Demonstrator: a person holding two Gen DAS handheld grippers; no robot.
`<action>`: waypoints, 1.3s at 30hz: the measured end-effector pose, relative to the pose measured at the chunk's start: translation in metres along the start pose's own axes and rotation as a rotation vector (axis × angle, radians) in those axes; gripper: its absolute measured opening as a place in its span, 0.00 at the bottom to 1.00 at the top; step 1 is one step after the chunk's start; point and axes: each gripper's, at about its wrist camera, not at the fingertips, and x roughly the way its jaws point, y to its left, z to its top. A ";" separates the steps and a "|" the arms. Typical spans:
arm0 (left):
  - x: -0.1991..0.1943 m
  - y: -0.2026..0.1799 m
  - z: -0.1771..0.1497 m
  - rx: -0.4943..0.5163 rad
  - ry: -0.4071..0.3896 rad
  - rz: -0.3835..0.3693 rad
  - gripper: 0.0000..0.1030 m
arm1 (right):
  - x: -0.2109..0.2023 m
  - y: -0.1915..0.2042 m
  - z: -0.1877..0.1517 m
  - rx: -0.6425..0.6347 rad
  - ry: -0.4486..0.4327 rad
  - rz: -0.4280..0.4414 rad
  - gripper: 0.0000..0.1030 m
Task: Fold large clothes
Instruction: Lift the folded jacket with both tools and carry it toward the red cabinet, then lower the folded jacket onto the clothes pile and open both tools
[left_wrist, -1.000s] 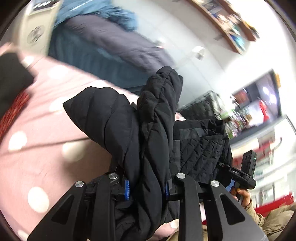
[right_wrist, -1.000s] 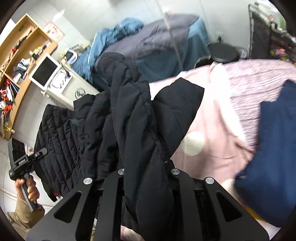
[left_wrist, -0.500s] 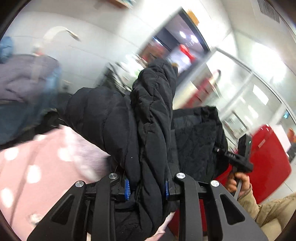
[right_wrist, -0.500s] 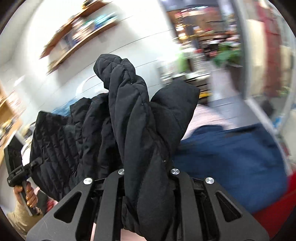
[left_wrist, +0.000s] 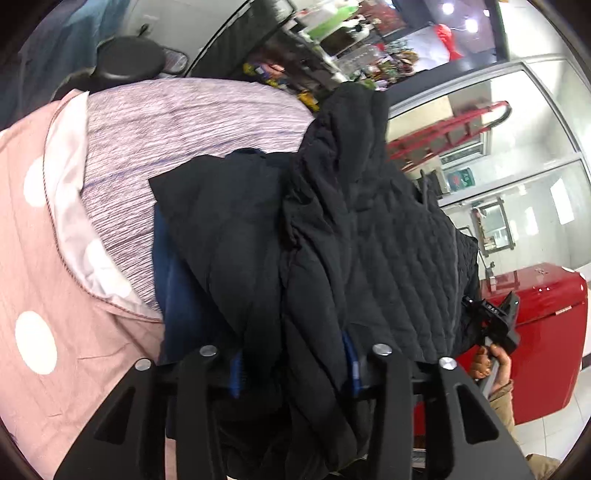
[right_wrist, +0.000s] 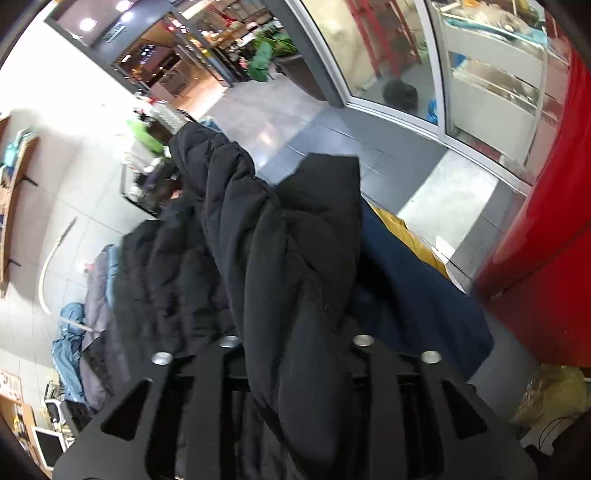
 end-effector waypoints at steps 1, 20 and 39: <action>0.004 0.004 0.004 0.015 0.006 0.036 0.52 | 0.008 0.001 -0.003 0.002 0.004 -0.014 0.45; -0.035 -0.042 -0.015 0.178 -0.108 0.412 0.89 | 0.002 -0.012 -0.017 0.116 -0.089 -0.085 0.81; -0.076 -0.155 -0.094 0.449 -0.231 0.588 0.94 | -0.092 0.139 -0.144 -0.458 -0.101 -0.299 0.90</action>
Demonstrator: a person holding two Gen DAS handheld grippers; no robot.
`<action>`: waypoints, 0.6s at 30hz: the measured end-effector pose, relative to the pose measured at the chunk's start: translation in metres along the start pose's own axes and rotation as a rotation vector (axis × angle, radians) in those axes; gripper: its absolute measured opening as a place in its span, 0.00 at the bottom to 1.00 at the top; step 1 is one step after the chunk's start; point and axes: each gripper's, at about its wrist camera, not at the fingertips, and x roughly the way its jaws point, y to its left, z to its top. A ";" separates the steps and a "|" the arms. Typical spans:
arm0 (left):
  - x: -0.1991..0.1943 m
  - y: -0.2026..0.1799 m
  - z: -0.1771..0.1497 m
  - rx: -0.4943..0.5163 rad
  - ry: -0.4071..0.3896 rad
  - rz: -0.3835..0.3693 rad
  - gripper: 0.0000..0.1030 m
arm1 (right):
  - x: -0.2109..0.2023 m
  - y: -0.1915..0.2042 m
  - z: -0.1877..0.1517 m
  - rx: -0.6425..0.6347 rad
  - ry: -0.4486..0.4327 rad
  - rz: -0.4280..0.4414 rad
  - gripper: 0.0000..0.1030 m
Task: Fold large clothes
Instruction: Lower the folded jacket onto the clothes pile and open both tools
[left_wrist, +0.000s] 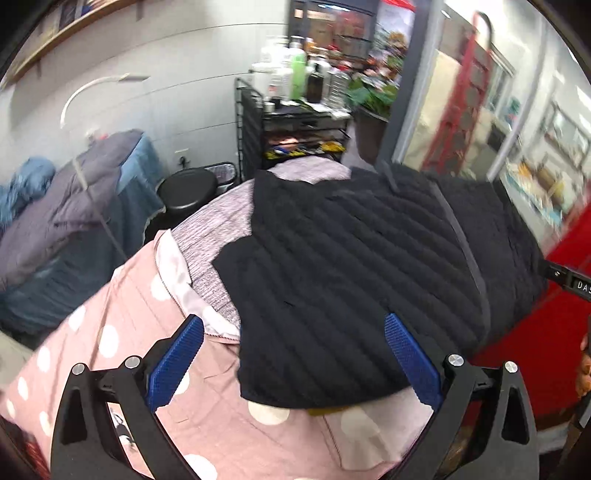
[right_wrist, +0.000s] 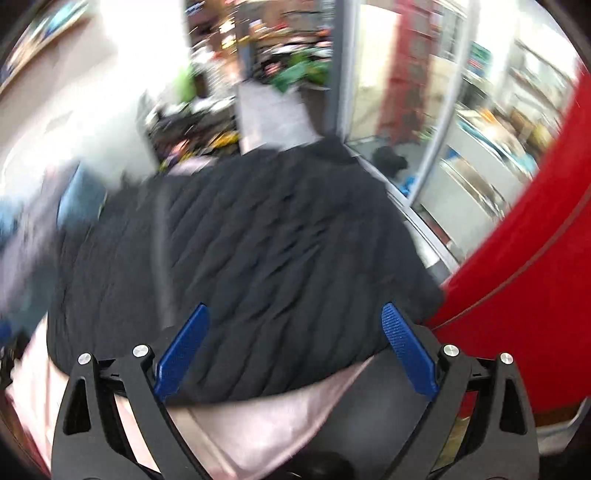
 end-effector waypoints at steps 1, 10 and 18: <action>-0.002 -0.013 -0.004 0.047 0.004 0.013 0.94 | -0.004 0.013 -0.007 -0.035 0.013 0.014 0.90; -0.016 -0.065 -0.027 0.236 0.029 0.045 0.94 | -0.017 0.049 -0.043 -0.108 0.074 -0.002 0.91; -0.025 -0.077 -0.040 0.259 0.035 0.022 0.94 | -0.025 0.047 -0.055 -0.074 0.096 -0.019 0.90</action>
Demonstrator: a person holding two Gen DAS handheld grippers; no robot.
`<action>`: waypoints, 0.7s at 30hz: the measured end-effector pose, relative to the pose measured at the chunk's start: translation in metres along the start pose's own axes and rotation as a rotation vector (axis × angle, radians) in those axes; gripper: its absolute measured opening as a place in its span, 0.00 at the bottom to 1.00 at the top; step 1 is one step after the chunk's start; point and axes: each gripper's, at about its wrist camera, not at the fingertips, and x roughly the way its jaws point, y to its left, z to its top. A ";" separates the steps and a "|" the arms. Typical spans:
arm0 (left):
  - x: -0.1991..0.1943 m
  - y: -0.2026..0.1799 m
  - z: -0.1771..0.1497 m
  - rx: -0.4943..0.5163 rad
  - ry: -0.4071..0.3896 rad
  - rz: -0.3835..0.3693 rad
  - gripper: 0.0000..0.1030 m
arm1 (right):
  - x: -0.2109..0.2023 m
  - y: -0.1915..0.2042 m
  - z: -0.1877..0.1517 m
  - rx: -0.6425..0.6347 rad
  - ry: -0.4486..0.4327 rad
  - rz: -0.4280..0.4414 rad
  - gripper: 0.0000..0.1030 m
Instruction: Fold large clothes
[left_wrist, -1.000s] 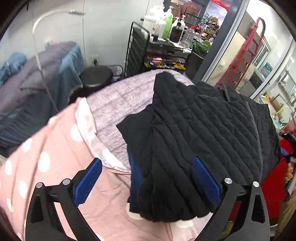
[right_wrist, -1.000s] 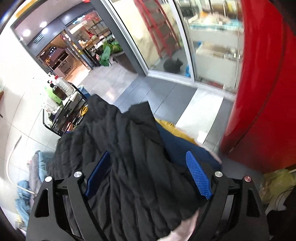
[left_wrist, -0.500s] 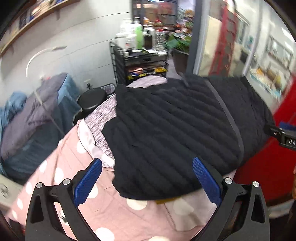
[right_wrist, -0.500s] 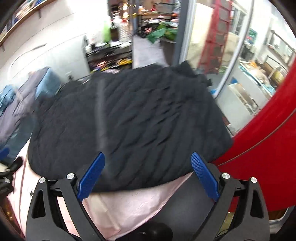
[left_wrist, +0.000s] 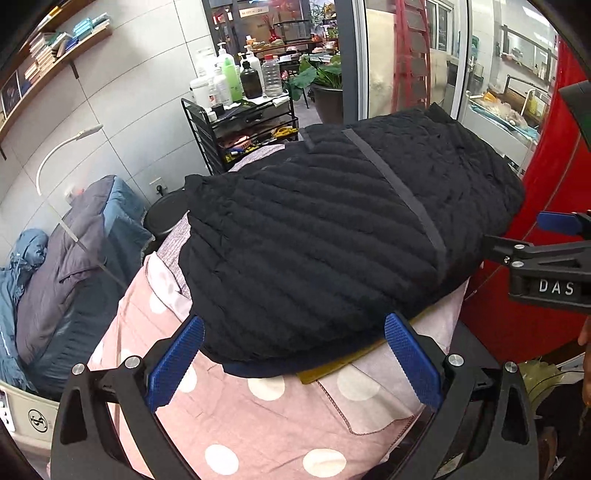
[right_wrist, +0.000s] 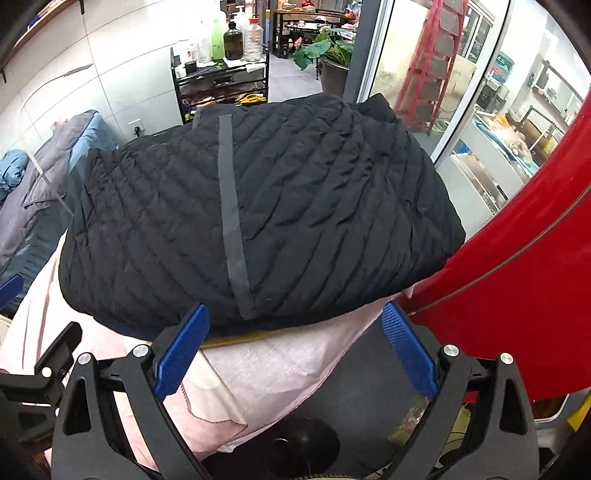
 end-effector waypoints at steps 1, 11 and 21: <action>0.000 -0.001 -0.001 -0.001 0.003 -0.003 0.94 | -0.001 0.002 -0.002 -0.008 0.000 0.000 0.91; -0.007 -0.004 -0.009 -0.005 0.002 -0.011 0.94 | -0.007 0.008 -0.011 -0.034 0.005 -0.006 0.91; -0.009 -0.007 -0.012 -0.004 0.010 0.002 0.94 | -0.010 0.011 -0.019 -0.047 0.014 -0.008 0.90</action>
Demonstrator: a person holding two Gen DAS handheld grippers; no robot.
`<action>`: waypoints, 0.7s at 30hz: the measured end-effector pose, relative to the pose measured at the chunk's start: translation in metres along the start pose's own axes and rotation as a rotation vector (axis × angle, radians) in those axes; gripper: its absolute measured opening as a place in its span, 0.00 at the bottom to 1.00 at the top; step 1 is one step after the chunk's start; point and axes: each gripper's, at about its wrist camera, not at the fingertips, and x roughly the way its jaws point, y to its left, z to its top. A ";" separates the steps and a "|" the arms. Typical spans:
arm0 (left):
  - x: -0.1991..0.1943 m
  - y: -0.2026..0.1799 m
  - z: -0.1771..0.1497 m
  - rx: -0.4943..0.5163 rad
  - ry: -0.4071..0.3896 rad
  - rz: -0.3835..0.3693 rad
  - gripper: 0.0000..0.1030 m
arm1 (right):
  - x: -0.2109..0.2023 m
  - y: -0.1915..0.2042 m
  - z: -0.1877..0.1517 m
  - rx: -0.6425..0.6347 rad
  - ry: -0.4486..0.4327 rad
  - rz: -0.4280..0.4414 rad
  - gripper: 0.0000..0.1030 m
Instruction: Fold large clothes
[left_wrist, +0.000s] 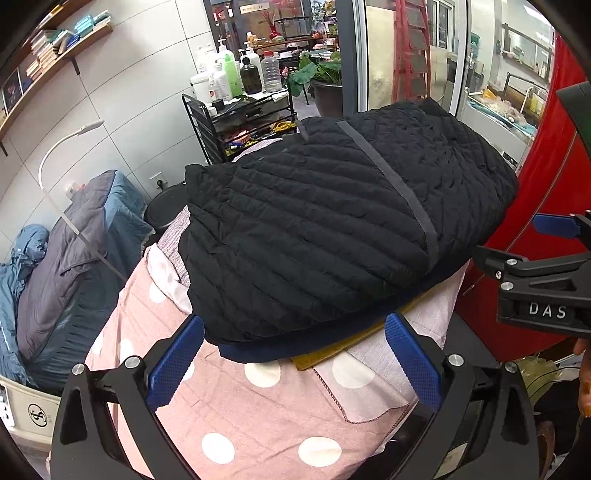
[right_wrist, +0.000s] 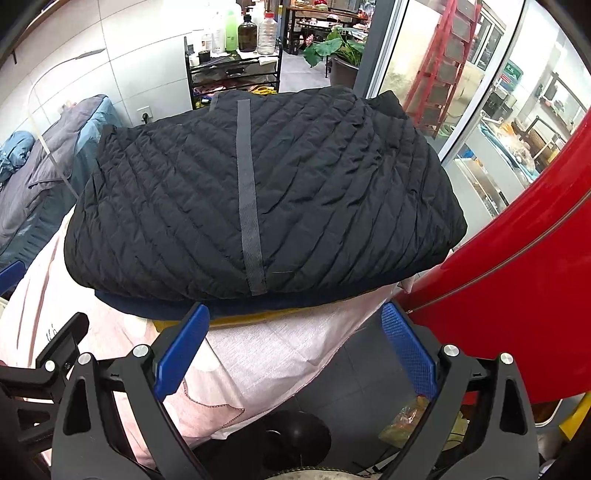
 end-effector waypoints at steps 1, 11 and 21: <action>0.000 0.000 -0.001 0.000 0.001 -0.001 0.94 | 0.000 0.000 -0.001 -0.001 0.000 0.001 0.91; 0.002 0.003 0.003 -0.013 0.010 -0.005 0.94 | -0.003 0.002 -0.002 -0.005 0.002 -0.004 0.91; 0.005 0.004 0.005 -0.018 0.023 -0.002 0.94 | -0.002 0.002 0.000 -0.016 -0.003 -0.009 0.90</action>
